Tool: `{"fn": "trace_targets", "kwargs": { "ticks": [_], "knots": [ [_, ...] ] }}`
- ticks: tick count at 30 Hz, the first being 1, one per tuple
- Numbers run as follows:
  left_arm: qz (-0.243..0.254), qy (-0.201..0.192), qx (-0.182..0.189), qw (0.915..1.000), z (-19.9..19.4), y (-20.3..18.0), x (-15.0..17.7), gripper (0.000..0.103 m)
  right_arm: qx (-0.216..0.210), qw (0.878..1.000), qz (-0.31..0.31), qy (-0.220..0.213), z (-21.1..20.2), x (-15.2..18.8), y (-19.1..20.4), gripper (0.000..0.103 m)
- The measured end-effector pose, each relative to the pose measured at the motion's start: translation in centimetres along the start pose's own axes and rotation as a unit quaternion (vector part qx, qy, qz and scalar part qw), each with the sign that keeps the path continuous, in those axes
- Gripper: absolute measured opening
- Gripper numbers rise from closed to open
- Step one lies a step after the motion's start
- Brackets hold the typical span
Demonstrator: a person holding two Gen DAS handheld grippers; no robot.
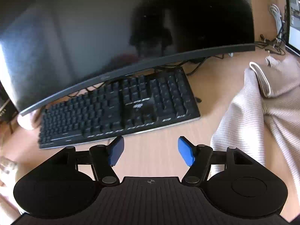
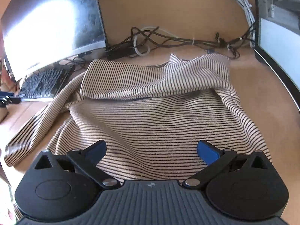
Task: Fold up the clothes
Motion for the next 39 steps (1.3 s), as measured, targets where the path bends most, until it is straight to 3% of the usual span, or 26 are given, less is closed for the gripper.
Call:
{"fn": "trace_targets", "kwargs": {
  "ticks": [5, 8, 10, 13, 15, 18, 21, 22, 23, 24, 26, 27, 29, 32, 37, 39],
  "knots": [
    [0.081, -0.012, 0.016, 0.9965, -2.7, -1.2, 1.7, 0.073, 0.017, 0.999, -0.041, 0.016, 0.4, 0.3, 0.8, 0.103],
    [0.149, -0.016, 0.059, 0.9869, -3.8, -3.2, 3.4, 0.069, 0.03, 0.997, -0.07, 0.028, 0.7, 0.6, 1.2, 0.103],
    [0.203, -0.021, 0.105, 0.9733, -4.7, -5.1, 4.8, 0.066, 0.034, 0.996, -0.071, 0.03, 0.8, 0.6, 1.2, 0.103],
    [0.3, -0.019, 0.16, 0.9403, -6.1, -7.9, 7.1, 0.064, 0.035, 0.997, -0.069, 0.03, 0.7, 0.6, 1.2, 0.103],
    [0.349, -0.018, 0.162, 0.9229, -6.2, -8.8, 8.3, 0.064, 0.035, 0.997, -0.068, 0.031, 0.7, 0.6, 1.2, 0.103],
    [0.379, -0.017, 0.155, 0.912, -5.1, -9.6, 9.1, 0.063, 0.041, 0.997, -0.064, 0.033, 0.8, 0.5, 1.2, 0.103],
    [0.37, -0.019, 0.169, 0.9133, -4.6, -10.3, 8.9, 0.054, 0.047, 0.997, -0.058, 0.036, 0.7, 0.5, 1.3, 0.103],
    [0.366, -0.017, 0.17, 0.9148, -4.4, -10.5, 8.6, 0.042, 0.046, 0.997, -0.056, 0.037, 0.6, 0.5, 1.3, 0.103],
    [0.353, -0.013, 0.17, 0.9199, -4.2, -10.6, 8.2, 0.032, 0.046, 0.997, -0.052, 0.038, 0.5, 0.5, 1.2, 0.103],
    [0.335, -0.012, 0.173, 0.9262, -4.2, -10.6, 7.7, 0.028, 0.046, 0.997, -0.048, 0.039, 0.4, 0.5, 1.2, 0.103],
    [0.296, -0.015, 0.181, 0.9377, -4.2, -10.2, 6.3, 0.025, 0.048, 0.997, -0.042, 0.038, 0.0, 0.5, 1.1, 0.103],
    [0.283, -0.022, 0.193, 0.9393, -4.7, -10.0, 5.8, 0.025, 0.047, 0.997, -0.042, 0.037, -0.3, 0.4, 1.2, 0.103],
    [0.294, -0.041, 0.223, 0.9285, -6.0, -10.2, 5.5, 0.035, 0.046, 0.997, -0.043, 0.034, -0.7, 0.3, 1.3, 0.103],
    [0.381, -0.046, 0.212, 0.8989, -7.1, -10.2, 7.1, 0.041, 0.049, 0.997, -0.056, 0.032, -0.9, 0.3, 1.3, 0.103],
    [0.403, -0.022, 0.196, 0.8935, -6.3, -8.9, 9.4, 0.045, 0.061, 0.997, -0.023, 0.036, -0.5, 0.9, 0.4, 0.103],
    [0.419, -0.027, 0.196, 0.8863, -6.2, -9.7, 10.0, 0.046, 0.066, 0.997, -0.029, 0.035, -0.5, 1.1, 0.6, 0.103]
  ]
}}
Point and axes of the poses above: each gripper's, at about its wrist camera, not at the fingertips, and z roughly the way its jaws point, y to its left, x to its underside, the point moved 9 cm from there along z, roughly the way its jaws point, and after that the axes turned 4 degrees about -y, right-handed, at the moved point
